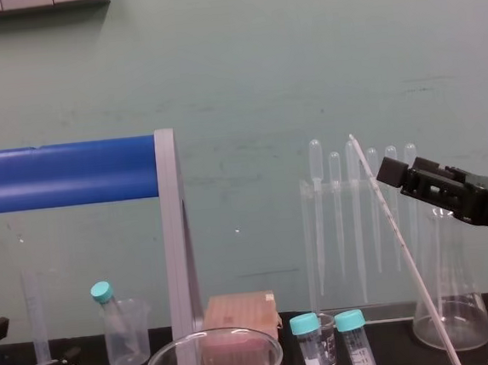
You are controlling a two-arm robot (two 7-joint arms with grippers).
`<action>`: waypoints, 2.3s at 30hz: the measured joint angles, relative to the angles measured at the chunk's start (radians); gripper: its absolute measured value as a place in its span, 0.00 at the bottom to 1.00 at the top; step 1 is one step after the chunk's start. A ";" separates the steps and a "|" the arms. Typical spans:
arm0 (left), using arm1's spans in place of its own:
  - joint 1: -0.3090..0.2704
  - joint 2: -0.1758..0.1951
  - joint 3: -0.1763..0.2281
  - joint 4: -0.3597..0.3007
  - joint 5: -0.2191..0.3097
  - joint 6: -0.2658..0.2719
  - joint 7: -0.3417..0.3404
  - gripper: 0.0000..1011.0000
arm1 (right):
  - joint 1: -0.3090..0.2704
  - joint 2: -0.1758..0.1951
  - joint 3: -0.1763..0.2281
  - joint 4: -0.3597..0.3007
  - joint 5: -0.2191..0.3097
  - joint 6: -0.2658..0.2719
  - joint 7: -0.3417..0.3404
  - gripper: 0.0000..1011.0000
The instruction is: Hold the thermometer with one hand and immerse one end into the beaker, then reinsert it into the test tube rack.
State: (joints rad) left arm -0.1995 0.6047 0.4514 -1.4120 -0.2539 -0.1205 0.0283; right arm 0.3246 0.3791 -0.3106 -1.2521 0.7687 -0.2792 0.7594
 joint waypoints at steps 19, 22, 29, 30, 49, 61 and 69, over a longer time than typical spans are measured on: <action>0.000 0.000 0.000 0.000 0.000 0.000 0.000 1.00 | -0.052 0.029 0.041 -0.102 -0.115 -0.027 -0.177 0.99; 0.000 0.000 0.000 0.000 0.000 0.000 0.000 1.00 | -0.083 0.042 0.066 -0.149 -0.173 -0.030 -0.263 0.99; 0.000 0.000 0.000 0.000 0.000 0.000 0.000 1.00 | -0.172 0.086 0.125 -0.262 -0.323 0.093 -0.495 0.99; 0.000 0.000 0.000 0.000 0.000 0.000 0.000 1.00 | -0.178 0.089 0.127 -0.268 -0.332 0.110 -0.508 0.99; 0.000 0.000 0.000 0.000 0.000 0.000 0.000 1.00 | -0.222 0.067 0.115 -0.211 -0.432 0.277 -0.564 0.99; 0.000 0.000 0.000 0.000 0.000 0.000 0.000 1.00 | -0.221 0.071 0.114 -0.215 -0.434 0.277 -0.568 0.99; 0.000 0.000 0.000 0.000 0.000 0.000 0.000 1.00 | -0.221 0.072 0.113 -0.216 -0.435 0.277 -0.570 0.99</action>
State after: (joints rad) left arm -0.1995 0.6047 0.4514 -1.4120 -0.2539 -0.1205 0.0283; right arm 0.1033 0.4512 -0.1979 -1.4680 0.3334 -0.0026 0.1896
